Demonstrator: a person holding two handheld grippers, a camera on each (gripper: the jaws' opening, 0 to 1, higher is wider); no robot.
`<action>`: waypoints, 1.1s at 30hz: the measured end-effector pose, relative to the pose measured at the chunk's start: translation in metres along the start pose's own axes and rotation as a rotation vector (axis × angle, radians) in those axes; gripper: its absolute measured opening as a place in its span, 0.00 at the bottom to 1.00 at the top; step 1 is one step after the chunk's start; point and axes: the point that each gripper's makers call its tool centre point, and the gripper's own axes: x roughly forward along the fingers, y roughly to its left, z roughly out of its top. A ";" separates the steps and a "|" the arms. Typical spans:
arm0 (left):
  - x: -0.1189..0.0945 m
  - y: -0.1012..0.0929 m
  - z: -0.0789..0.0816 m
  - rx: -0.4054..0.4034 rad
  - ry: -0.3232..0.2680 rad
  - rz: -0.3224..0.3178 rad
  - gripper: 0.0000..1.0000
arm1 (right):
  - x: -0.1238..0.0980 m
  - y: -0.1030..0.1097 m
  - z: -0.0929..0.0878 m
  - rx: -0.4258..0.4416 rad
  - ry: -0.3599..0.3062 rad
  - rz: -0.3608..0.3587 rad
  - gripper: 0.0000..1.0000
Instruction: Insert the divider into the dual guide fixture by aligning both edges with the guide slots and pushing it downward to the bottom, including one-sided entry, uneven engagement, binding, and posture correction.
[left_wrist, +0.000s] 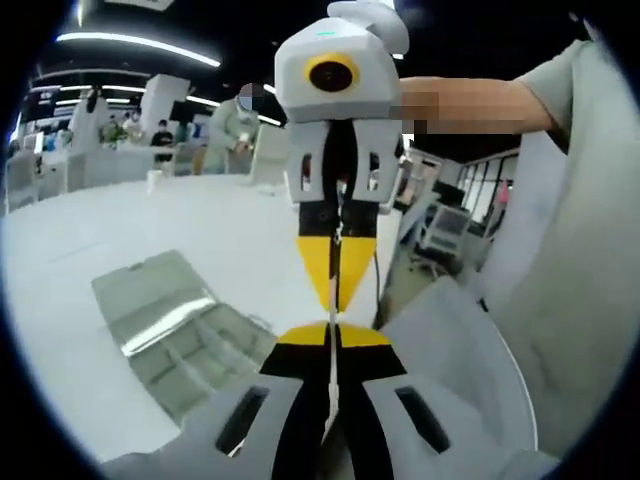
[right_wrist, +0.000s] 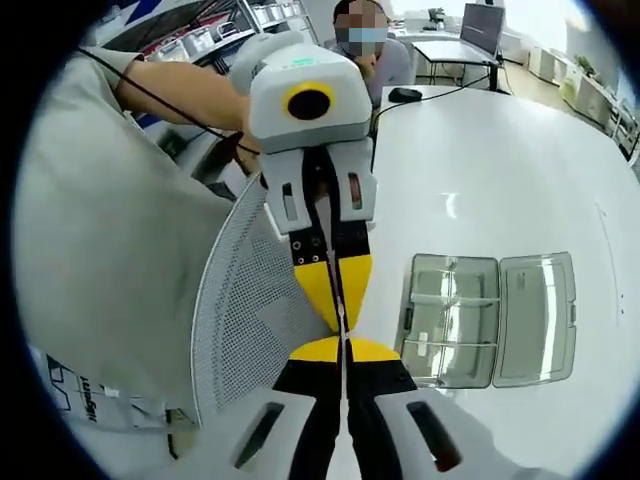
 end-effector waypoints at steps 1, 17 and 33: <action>0.000 0.000 0.000 -0.004 -0.002 -0.004 0.00 | 0.000 0.000 0.000 0.006 -0.001 0.003 0.00; 0.000 0.020 0.004 -0.039 -0.017 0.066 0.09 | -0.001 -0.020 -0.008 0.075 0.033 -0.068 0.00; -0.001 0.025 -0.005 0.087 0.076 0.147 0.14 | -0.002 -0.034 -0.008 0.207 0.041 -0.083 0.00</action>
